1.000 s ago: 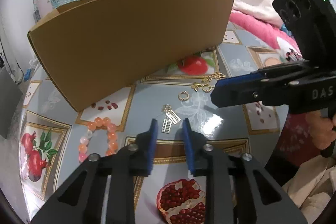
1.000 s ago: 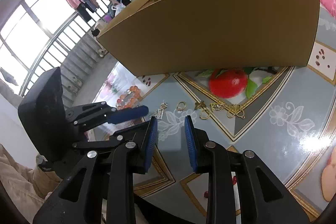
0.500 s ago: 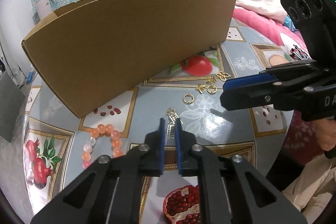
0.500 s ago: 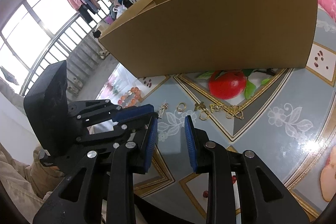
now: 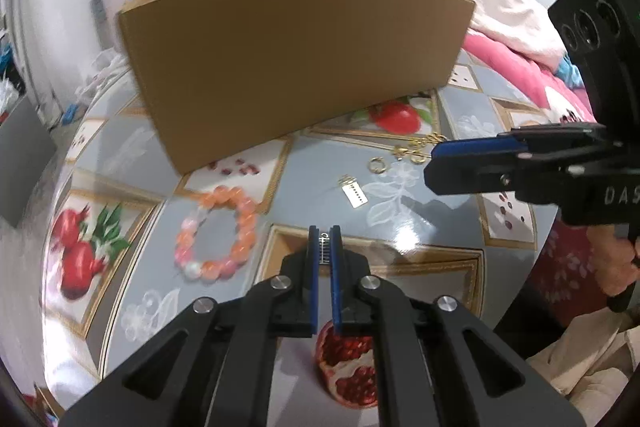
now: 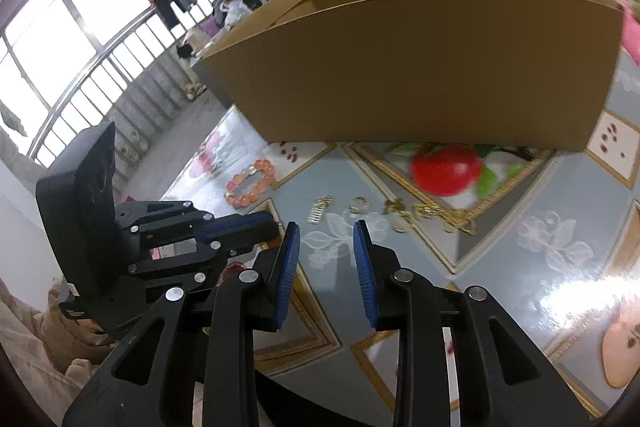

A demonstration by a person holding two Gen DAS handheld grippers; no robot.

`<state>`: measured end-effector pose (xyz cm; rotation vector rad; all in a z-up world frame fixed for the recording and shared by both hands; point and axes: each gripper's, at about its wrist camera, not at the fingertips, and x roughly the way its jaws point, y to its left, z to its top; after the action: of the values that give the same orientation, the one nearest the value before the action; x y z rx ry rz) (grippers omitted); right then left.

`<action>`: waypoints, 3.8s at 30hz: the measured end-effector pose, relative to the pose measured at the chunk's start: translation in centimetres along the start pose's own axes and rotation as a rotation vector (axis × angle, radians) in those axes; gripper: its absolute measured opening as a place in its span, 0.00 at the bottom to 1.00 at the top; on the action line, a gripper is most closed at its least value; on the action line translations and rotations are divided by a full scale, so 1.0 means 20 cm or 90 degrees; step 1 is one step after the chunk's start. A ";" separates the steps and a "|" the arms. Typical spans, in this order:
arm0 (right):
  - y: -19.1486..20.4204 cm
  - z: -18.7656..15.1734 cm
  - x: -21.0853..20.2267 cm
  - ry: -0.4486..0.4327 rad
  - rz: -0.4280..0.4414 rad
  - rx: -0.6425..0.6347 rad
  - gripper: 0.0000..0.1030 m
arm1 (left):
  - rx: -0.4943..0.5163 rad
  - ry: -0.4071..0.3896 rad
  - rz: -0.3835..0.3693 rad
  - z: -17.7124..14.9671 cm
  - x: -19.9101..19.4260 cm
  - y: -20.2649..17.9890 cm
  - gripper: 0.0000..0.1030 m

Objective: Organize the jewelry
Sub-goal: 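Lift the gold charm with the right tool toward the box, then carry the small charm over the box with the right tool and open it, then move the right tool out of the box back over the gold pieces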

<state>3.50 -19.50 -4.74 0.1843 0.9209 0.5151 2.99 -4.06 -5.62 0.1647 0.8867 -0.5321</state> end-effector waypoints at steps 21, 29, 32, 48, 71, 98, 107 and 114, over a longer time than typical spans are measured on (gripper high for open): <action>0.25 0.06 0.28 0.014 -0.149 -0.177 0.02 | -0.036 -0.023 -0.024 -0.03 -0.03 0.06 0.04; 0.18 0.08 0.15 -0.032 -0.104 -0.103 0.01 | -0.038 -0.032 -0.027 -0.04 -0.03 0.06 0.04; 0.15 0.10 0.10 -0.047 -0.091 -0.079 0.01 | -0.041 -0.033 -0.028 -0.05 -0.03 0.07 0.04; 0.17 0.14 -0.01 -0.124 -0.045 -0.049 0.01 | -0.070 -0.058 -0.053 -0.04 -0.11 0.13 0.04; -0.05 0.62 -0.29 -0.232 -0.012 -0.082 0.01 | -0.040 -0.203 -0.083 0.67 -0.42 0.10 0.04; -0.46 0.87 -0.08 -0.125 -0.049 0.009 0.26 | -0.197 -0.010 -0.177 1.04 0.27 0.30 0.14; -0.41 0.78 -0.33 -0.199 -0.057 0.015 0.55 | -0.155 -0.066 -0.150 1.01 0.05 0.24 0.33; -0.36 0.57 -0.57 -0.264 -0.086 0.033 0.64 | -0.107 -0.112 -0.072 0.88 -0.25 0.17 0.64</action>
<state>9.45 -30.67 7.47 0.2623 0.5378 0.3112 14.32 -5.41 9.14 -0.0848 0.7676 -0.5650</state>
